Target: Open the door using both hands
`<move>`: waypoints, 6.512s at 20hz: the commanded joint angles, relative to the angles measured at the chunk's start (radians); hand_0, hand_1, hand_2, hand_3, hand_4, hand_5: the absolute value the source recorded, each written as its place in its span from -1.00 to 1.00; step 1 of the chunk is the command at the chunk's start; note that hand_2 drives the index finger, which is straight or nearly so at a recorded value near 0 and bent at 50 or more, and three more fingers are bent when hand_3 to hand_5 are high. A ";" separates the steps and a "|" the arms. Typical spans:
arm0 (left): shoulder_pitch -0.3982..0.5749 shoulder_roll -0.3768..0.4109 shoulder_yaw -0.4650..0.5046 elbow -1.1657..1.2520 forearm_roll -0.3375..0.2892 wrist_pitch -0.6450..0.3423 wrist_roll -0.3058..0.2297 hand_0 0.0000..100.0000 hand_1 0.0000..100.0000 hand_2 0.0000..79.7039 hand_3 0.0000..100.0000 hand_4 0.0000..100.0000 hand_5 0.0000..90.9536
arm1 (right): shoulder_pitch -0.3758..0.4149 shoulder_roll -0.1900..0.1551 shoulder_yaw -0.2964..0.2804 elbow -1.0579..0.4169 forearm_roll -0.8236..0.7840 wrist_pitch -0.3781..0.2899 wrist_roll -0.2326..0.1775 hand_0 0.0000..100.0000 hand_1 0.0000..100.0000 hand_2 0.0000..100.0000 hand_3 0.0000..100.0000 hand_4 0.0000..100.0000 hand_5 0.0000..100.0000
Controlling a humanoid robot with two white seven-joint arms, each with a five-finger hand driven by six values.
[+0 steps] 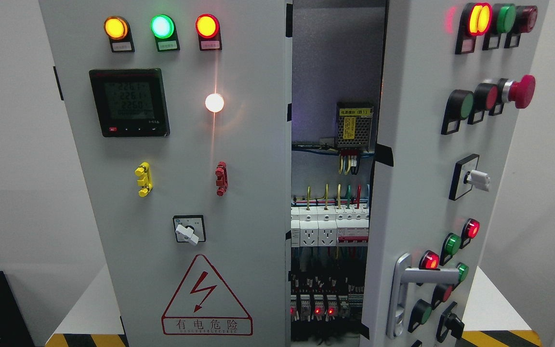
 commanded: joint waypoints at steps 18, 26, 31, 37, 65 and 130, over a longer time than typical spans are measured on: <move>-0.599 0.292 -0.112 -0.165 0.533 -0.010 -0.001 -1.00 -1.00 -1.00 -1.00 -1.00 -1.00 | -0.001 0.000 -0.003 0.000 0.025 0.001 0.000 -0.62 -1.00 -1.00 -1.00 -1.00 -1.00; -0.843 0.315 -0.141 -0.163 0.734 0.002 0.002 -1.00 -1.00 -1.00 -1.00 -1.00 -1.00 | -0.001 0.000 -0.003 0.000 0.025 -0.001 0.000 -0.62 -1.00 -1.00 -1.00 -1.00 -1.00; -0.995 0.313 -0.227 -0.160 0.806 0.004 0.112 -1.00 -1.00 -1.00 -1.00 -1.00 -1.00 | 0.001 0.000 -0.003 0.000 0.025 -0.001 0.000 -0.62 -1.00 -1.00 -1.00 -1.00 -1.00; -1.153 0.293 -0.321 -0.153 0.875 0.007 0.146 -1.00 -1.00 -1.00 -1.00 -1.00 -1.00 | -0.001 0.000 -0.003 0.000 0.025 0.001 -0.001 -0.62 -1.00 -1.00 -1.00 -1.00 -1.00; -1.436 0.010 -0.566 -0.047 0.958 0.063 0.145 -1.00 -1.00 -1.00 -1.00 -1.00 -1.00 | 0.001 0.000 -0.003 0.000 0.025 0.001 0.000 -0.62 -1.00 -1.00 -1.00 -1.00 -1.00; -1.543 -0.417 -0.681 0.125 0.952 0.131 0.146 -1.00 -1.00 -1.00 -1.00 -1.00 -1.00 | -0.001 0.000 -0.003 0.000 0.025 -0.001 -0.001 -0.62 -1.00 -1.00 -1.00 -1.00 -1.00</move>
